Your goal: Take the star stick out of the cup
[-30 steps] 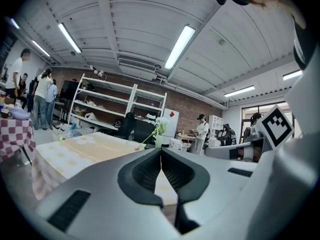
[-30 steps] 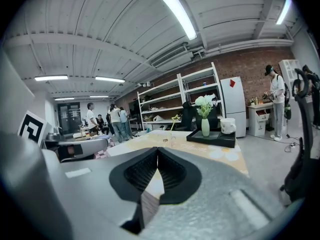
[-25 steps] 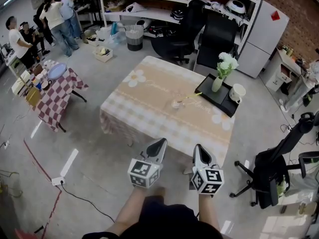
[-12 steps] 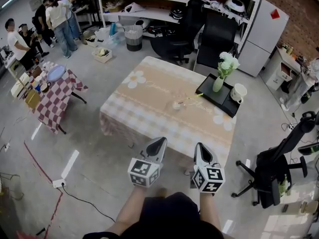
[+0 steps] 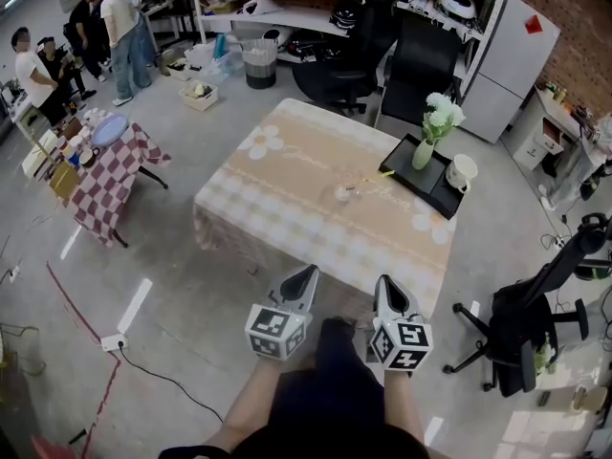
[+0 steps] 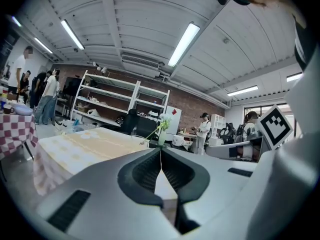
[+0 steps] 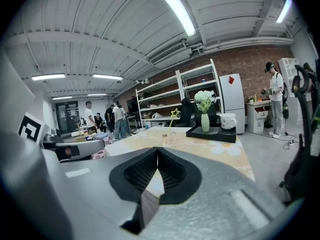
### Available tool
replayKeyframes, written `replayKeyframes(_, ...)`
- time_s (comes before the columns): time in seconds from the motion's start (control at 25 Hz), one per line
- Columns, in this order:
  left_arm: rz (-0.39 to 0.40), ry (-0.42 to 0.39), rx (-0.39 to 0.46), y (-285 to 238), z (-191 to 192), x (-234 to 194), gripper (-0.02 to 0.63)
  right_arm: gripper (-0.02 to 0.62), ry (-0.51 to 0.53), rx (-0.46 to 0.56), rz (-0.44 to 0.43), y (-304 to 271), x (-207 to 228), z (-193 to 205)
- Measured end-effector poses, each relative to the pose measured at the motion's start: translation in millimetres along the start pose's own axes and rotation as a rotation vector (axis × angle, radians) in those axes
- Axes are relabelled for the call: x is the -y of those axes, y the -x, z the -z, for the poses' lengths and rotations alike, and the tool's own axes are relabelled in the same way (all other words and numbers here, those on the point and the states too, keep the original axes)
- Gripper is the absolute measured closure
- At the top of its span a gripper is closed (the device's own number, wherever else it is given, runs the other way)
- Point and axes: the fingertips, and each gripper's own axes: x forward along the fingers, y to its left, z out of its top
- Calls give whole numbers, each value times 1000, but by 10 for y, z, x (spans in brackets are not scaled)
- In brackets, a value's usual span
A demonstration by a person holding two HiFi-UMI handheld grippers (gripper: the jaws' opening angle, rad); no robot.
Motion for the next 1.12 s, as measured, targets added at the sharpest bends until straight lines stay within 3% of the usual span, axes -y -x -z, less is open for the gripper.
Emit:
replayKeyframes(0.48, 9, 1, -9, -170, -27, -31, 595, 592, -2, 23, 13, -86, 103, -162)
replayKeyframes(1.12, -14, 19, -36, -701, -112, -334, 595, 592, 6, -7, -18, -714, 274, -371)
